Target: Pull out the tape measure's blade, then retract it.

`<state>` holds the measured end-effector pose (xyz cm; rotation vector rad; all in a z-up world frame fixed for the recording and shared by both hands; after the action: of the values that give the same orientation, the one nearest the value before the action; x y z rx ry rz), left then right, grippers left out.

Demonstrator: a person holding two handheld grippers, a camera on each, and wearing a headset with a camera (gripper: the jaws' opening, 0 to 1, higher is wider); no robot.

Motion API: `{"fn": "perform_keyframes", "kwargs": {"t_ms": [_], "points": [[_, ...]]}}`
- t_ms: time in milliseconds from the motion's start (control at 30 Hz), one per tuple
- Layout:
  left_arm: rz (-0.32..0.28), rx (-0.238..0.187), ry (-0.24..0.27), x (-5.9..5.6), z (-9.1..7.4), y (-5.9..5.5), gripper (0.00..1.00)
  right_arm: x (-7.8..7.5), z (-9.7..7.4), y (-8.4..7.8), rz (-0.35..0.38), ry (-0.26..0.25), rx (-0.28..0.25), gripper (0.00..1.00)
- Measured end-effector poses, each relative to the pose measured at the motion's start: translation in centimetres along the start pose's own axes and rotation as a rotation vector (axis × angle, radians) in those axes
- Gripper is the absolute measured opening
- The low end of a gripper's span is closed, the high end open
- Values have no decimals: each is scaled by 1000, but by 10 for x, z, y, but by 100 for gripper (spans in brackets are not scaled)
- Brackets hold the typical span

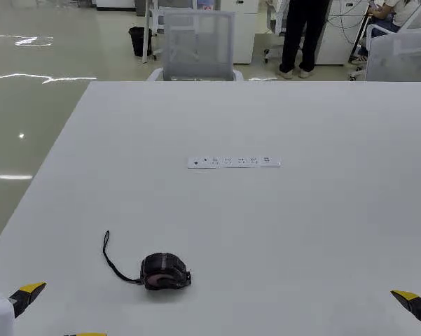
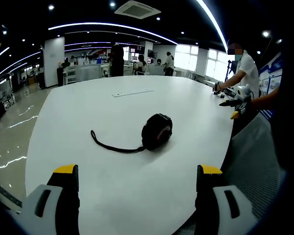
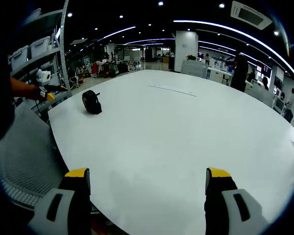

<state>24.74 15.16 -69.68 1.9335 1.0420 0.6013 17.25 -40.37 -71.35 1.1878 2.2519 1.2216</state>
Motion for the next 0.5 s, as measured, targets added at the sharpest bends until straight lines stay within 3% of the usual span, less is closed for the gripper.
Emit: {"fn": "perform_keyframes", "kwargs": {"t_ms": [500], "points": [[-3, -15, -7, -3, 9, 5, 99, 3, 16, 11, -14, 40, -4, 100]]}}
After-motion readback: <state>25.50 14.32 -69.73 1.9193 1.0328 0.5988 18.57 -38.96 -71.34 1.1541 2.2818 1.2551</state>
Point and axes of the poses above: the centre of the closed fingertips' face, and the gripper's own axes: z roughly forward along the fingers, x roughly to its left, y roughly out of its top, the point moved 8 cm from there along -z, roughly backward along the fingers, and after that the axes turned 10 degrees about y, right-handed, at the moved point
